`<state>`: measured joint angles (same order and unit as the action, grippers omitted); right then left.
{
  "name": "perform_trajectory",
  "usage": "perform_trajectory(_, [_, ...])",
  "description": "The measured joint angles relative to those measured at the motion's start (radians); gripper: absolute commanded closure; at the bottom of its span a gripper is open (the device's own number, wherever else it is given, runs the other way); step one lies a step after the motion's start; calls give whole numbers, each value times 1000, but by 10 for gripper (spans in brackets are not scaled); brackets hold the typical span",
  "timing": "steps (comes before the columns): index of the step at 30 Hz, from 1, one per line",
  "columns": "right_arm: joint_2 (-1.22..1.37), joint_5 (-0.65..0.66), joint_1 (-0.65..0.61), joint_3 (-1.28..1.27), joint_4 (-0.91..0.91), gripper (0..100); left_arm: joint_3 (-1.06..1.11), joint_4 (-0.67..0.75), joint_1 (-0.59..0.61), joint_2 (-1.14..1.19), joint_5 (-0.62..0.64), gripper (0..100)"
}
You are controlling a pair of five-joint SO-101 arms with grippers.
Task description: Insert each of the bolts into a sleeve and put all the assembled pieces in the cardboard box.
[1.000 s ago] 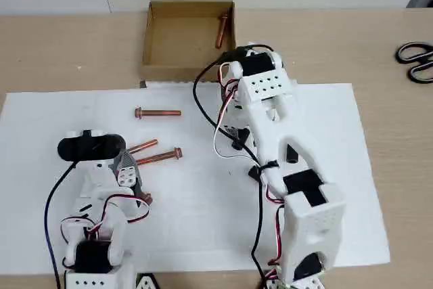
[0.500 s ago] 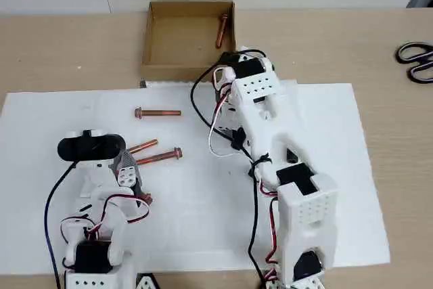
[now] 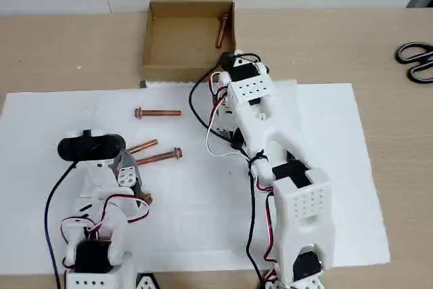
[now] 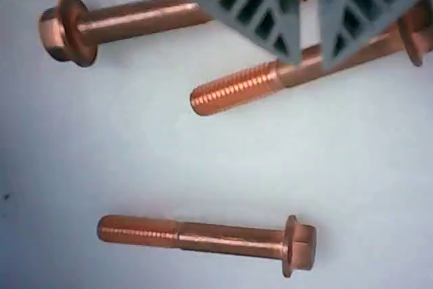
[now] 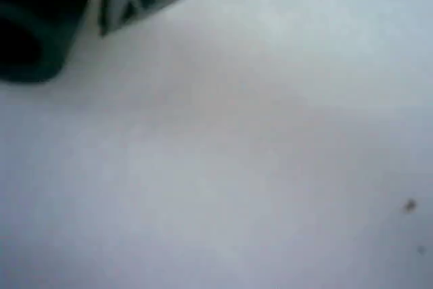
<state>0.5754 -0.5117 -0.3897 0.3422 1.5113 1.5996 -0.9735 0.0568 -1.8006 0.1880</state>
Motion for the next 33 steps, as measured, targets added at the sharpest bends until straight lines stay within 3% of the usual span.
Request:
perform_trajectory(4, [6,0,3,2,0,886,0,0,0,0,0,993])
perform_trajectory(9, [6,0,23,2,0,998,0,0,0,0,0,993])
perform_trajectory(21, [-17,0,29,63,124,997,-15,0,0,0,0,993])
perform_trajectory(33, [-344,37,52,78,186,997,-166,106,0,0,0,993])
